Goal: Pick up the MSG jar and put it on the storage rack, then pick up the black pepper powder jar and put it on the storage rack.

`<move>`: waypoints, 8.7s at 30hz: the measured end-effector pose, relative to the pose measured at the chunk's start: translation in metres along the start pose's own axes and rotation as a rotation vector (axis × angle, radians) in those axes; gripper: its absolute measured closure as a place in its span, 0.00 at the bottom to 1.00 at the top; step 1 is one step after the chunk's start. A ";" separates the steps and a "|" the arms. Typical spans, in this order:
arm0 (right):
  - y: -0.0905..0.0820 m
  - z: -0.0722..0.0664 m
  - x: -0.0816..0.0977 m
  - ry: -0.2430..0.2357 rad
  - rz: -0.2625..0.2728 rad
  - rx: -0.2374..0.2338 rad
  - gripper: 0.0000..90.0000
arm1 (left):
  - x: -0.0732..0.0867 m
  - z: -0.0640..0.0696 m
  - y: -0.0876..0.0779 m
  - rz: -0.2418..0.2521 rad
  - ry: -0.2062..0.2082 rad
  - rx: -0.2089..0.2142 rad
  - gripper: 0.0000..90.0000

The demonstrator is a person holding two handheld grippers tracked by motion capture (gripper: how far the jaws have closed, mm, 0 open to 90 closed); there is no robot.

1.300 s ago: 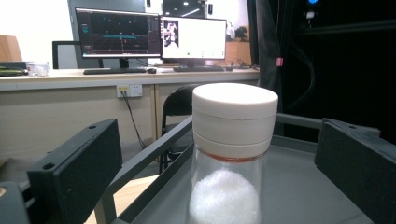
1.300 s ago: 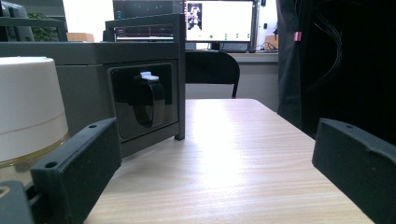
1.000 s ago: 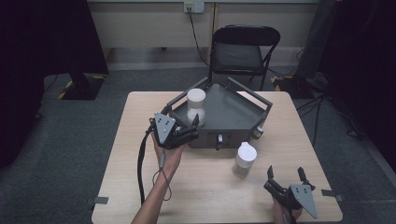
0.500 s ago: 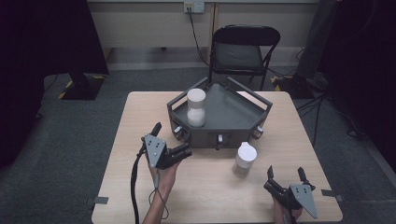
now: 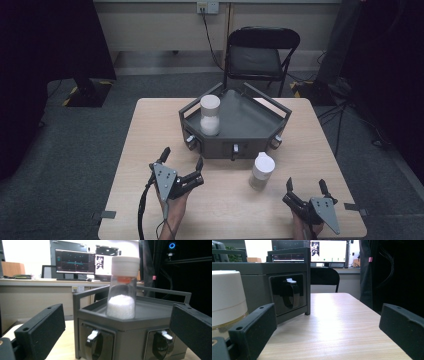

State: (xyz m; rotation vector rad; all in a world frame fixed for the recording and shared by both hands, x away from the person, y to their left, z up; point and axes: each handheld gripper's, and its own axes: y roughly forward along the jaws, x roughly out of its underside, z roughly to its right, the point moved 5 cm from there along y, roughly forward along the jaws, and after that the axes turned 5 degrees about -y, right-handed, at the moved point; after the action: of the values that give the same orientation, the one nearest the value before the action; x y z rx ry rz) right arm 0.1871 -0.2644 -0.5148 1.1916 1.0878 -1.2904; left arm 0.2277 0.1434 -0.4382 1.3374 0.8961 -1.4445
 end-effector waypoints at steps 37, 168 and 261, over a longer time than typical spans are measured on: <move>0.000 0.000 0.000 -0.002 0.000 0.002 0.00 | 0.070 -0.028 -0.033 -0.066 0.033 -0.141 0.00; 0.043 -0.053 -0.032 0.008 -0.061 -0.339 0.33 | 0.073 -0.023 -0.033 -0.049 0.055 -0.174 0.00; 0.076 -0.021 -0.153 -0.004 -0.034 -0.571 0.34 | 0.073 -0.022 -0.033 -0.049 0.056 -0.181 0.01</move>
State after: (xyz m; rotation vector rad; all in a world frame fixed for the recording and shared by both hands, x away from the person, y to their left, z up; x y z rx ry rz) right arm 0.2625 -0.2328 -0.3633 0.7403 1.3606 -0.9112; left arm 0.2055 0.1628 -0.5157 1.2327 1.0765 -1.3341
